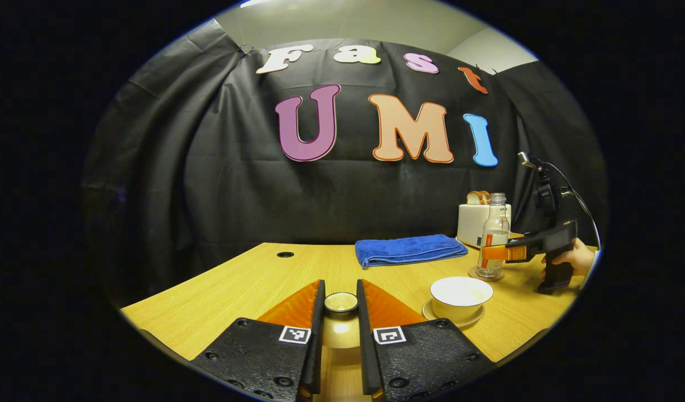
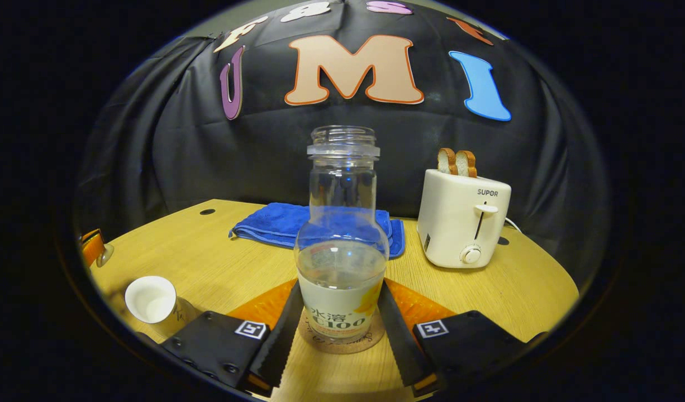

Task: Open the teacup lid with one hand, grasp the water bottle and pour water into the teacup with the other hand; after pouring, place the water bottle on the coaster and then close the teacup lid.

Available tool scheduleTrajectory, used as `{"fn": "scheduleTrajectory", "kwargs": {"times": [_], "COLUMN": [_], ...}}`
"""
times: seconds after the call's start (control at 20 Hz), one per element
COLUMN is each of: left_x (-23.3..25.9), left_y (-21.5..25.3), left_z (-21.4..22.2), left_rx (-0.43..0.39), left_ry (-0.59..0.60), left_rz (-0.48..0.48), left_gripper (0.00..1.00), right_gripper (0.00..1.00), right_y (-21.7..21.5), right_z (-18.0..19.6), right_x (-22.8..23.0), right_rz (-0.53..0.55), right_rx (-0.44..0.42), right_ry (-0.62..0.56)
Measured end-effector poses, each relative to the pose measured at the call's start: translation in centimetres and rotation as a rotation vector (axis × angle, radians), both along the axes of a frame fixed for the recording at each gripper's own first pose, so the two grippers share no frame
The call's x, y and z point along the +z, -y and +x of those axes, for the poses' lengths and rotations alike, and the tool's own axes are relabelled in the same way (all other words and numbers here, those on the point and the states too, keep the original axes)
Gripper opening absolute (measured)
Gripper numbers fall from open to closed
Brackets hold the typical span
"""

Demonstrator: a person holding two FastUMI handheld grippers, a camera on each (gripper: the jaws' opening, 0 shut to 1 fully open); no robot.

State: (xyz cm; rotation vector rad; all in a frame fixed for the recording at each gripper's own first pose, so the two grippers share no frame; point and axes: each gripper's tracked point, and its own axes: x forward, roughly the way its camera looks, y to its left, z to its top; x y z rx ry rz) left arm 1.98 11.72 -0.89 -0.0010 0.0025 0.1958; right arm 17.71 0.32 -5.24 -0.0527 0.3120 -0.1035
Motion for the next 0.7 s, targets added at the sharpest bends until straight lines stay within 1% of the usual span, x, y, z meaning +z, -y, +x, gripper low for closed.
{"fn": "scheduleTrajectory", "kwargs": {"times": [0.05, 0.15, 0.25, 0.4, 0.45, 0.55, 0.7], "left_x": [0.0, -0.1, -0.1, -0.1, -0.1, -0.1, 0.0], "left_y": [0.0, 0.0, 0.0, 0.0, 0.0, 0.0, 0.0], "left_z": [0.0, 0.0, 0.0, 0.0, 0.0, 0.0, 0.0], "left_rx": [0.000, 0.000, 0.000, 0.000, 0.000, 0.000, -0.002], "left_ry": [0.000, 0.000, 0.001, 0.000, 0.000, 0.000, 0.000], "left_rz": [0.000, 0.000, 0.000, 0.000, 0.000, 0.000, -0.001], "left_gripper": [0.26, 0.26, 0.26, 0.26, 0.26, 0.26, 0.26], "right_gripper": [0.81, 0.87, 0.87, 0.84, 0.84, 0.89, 0.89], "right_y": [0.1, 0.1, 0.0, 0.2, 0.2, 0.4, 1.2], "right_z": [0.0, -0.3, -0.3, -0.8, -1.1, -2.1, -4.0], "right_x": [-0.3, -1.0, -0.5, 0.0, 0.4, 1.1, 1.8], "right_rz": [-0.004, -0.021, -0.024, -0.025, -0.018, -0.009, 0.002], "right_rx": [-0.005, 0.001, 0.010, 0.015, 0.018, 0.022, 0.020], "right_ry": [-0.007, -0.029, -0.016, -0.001, 0.009, 0.024, 0.045]}}
